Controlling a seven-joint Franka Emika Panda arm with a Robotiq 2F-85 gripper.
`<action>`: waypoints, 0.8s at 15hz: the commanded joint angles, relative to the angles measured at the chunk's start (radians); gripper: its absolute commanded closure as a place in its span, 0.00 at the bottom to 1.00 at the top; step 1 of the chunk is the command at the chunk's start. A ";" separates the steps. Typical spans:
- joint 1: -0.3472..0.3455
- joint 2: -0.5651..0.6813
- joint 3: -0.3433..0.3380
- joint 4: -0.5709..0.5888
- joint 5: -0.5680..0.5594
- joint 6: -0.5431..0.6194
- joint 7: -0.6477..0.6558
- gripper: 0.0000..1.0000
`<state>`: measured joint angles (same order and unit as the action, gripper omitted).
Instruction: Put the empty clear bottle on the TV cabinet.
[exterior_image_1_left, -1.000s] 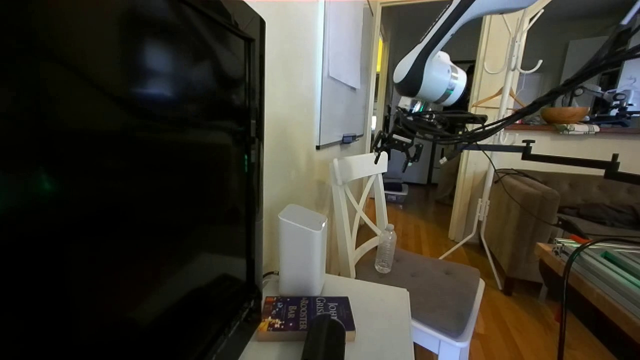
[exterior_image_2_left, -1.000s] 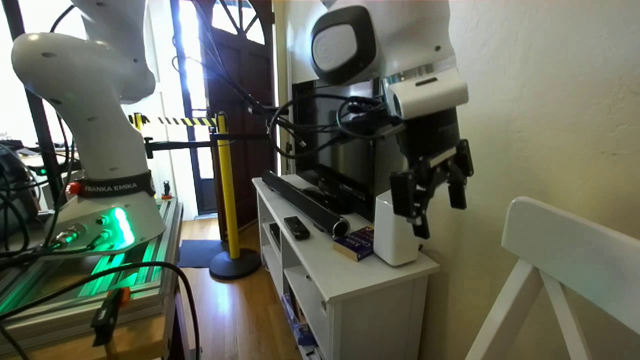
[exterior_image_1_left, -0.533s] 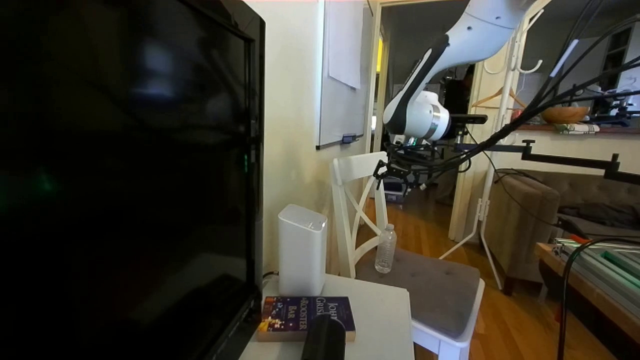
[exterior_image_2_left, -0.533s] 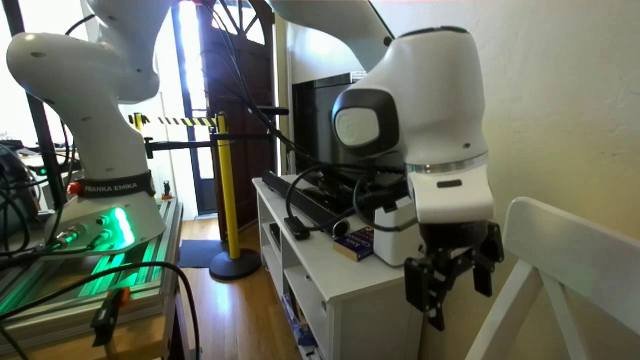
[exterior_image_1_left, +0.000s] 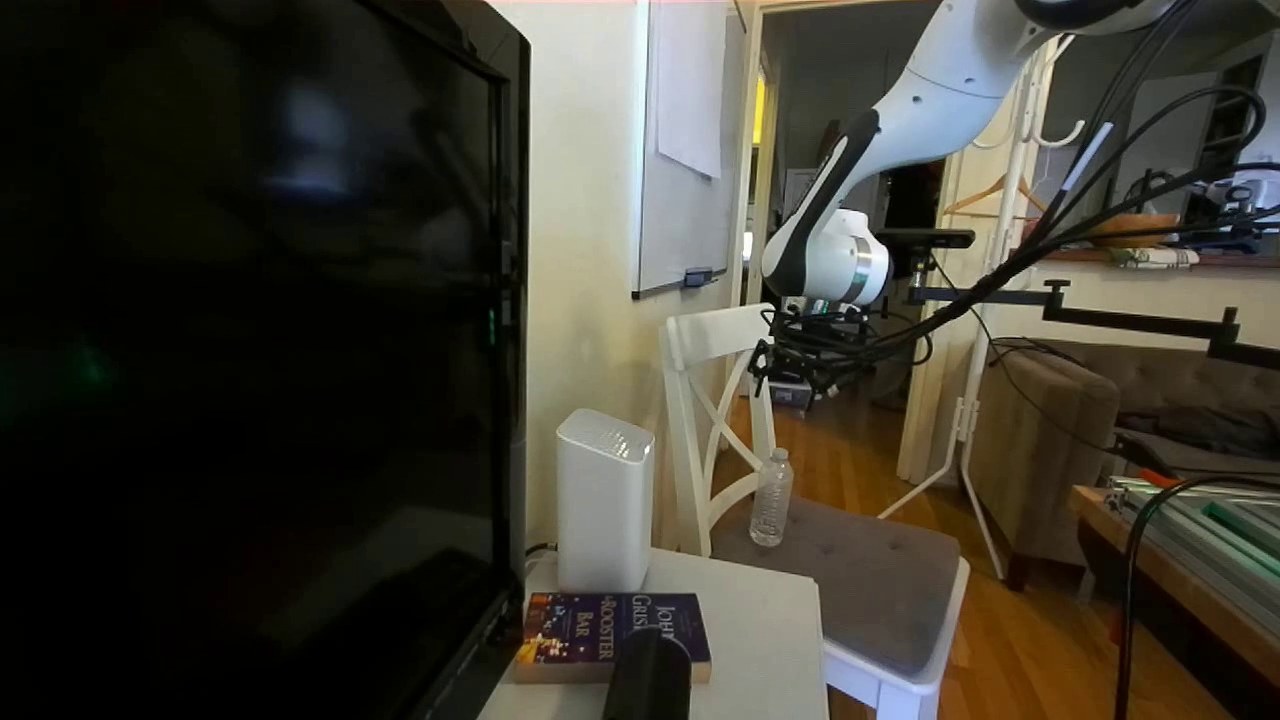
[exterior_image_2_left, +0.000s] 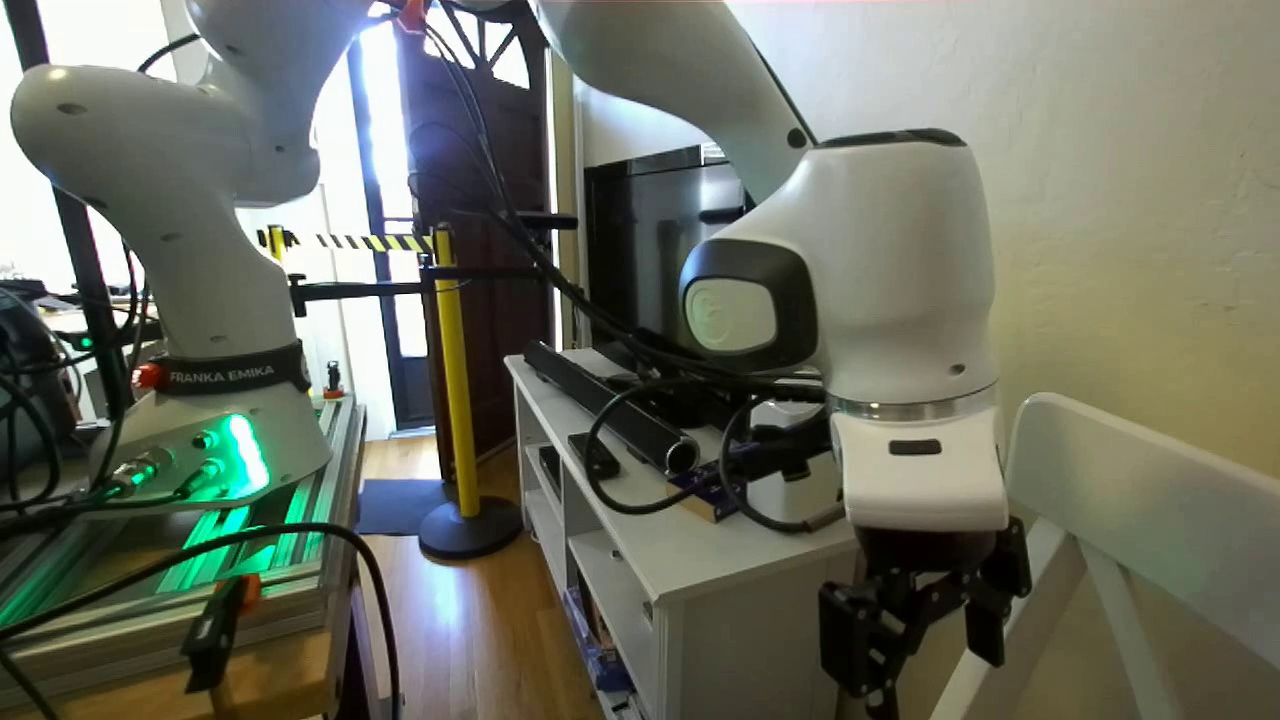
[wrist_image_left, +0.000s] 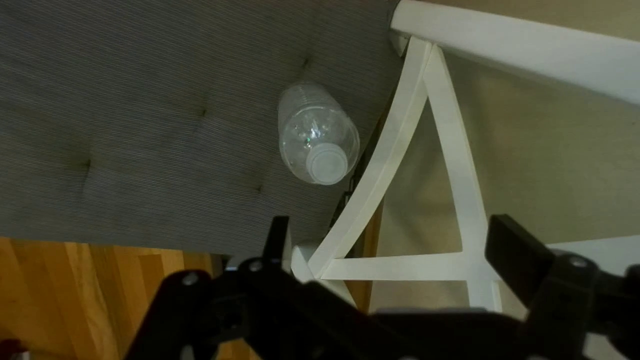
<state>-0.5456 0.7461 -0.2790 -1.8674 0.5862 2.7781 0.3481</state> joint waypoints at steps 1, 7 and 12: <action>-0.010 0.032 0.014 0.015 0.003 0.024 0.003 0.00; -0.028 0.108 0.029 0.049 0.019 0.063 0.012 0.00; -0.038 0.152 0.034 0.081 0.012 0.082 0.026 0.02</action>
<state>-0.5642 0.8558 -0.2611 -1.8368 0.5869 2.8392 0.3518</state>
